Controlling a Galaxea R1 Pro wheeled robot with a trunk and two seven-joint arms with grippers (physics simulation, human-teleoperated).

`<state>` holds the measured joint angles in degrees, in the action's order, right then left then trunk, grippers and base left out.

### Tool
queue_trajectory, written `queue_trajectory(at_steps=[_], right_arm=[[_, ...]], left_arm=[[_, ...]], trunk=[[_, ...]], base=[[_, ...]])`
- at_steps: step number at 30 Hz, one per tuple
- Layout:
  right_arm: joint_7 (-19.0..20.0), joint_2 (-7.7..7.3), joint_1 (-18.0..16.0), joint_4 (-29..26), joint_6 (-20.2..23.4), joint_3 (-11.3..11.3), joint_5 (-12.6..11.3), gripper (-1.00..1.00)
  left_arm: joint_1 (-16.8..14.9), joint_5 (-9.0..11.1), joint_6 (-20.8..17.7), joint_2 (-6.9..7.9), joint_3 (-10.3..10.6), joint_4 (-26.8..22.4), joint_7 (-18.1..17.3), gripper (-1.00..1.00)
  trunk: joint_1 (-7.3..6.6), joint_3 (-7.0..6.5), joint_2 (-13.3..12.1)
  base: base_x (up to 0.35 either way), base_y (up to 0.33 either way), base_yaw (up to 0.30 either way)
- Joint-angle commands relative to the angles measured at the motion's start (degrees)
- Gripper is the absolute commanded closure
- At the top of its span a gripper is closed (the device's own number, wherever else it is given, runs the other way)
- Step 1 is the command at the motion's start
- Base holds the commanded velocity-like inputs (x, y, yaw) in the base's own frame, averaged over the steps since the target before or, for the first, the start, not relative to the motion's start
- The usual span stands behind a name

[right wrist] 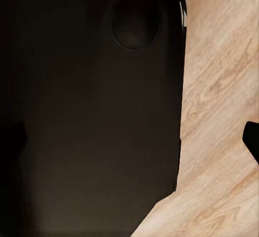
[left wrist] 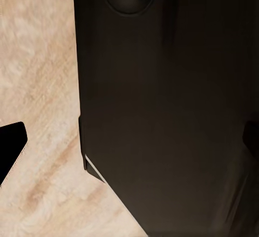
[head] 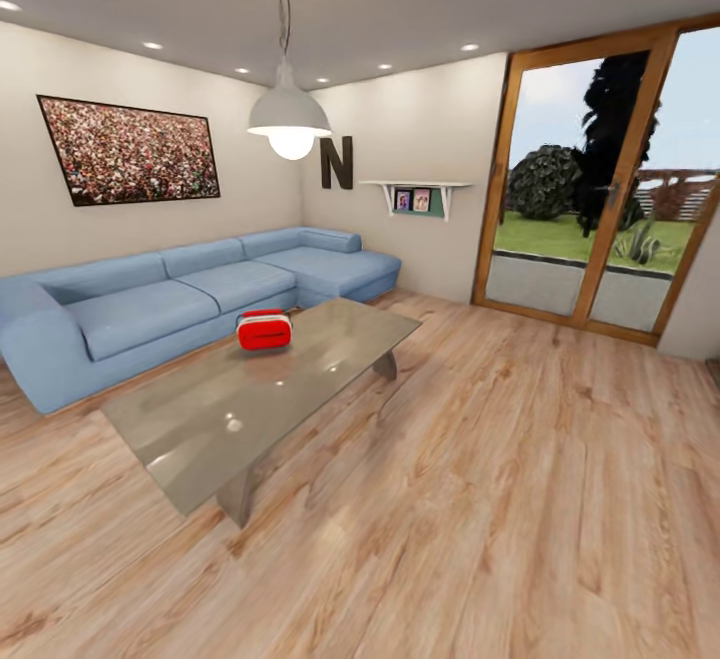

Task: Turn on the radio receiver that's on the table in the living room.

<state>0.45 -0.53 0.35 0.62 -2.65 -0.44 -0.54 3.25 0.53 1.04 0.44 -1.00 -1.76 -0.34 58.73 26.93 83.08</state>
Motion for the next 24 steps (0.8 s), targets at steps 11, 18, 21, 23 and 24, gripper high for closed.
queue_trajectory(at_steps=[11,18,21,23,24], right_arm=[[0.08,0.0,-0.01,0.0,0.16,0.09,-0.07,-1.0],[0.17,0.07,0.0,0.0,0.1,0.16,0.21,-1.0],[0.17,0.17,0.0,0.0,0.05,0.26,0.35,-1.0],[0.17,0.17,0.0,0.0,0.0,0.26,0.36,-1.0],[0.17,0.17,0.0,0.0,-0.03,0.26,0.36,-1.0]], left_arm=[[0.0,-0.01,-0.01,0.0,0.03,0.0,-0.01,-1.0],[0.0,-0.01,-0.03,0.0,0.04,0.0,-0.01,-1.0],[0.0,-0.01,-0.05,0.0,0.04,0.0,-0.01,-1.0],[0.0,-0.01,-0.07,0.0,0.04,0.0,0.0,-1.0],[0.0,-0.01,-0.04,0.0,0.02,0.0,0.01,-1.0]], trunk=[[0.0,0.0,0.0],[0.0,0.0,0.0],[0.0,0.0,0.0],[0.0,0.0,0.0],[0.0,0.0,0.0]], base=[[0.319,0.0,0.0],[0.324,0.0,0.0],[0.324,0.0,0.0],[0.324,0.0,0.0],[0.324,0.0,0.0]])
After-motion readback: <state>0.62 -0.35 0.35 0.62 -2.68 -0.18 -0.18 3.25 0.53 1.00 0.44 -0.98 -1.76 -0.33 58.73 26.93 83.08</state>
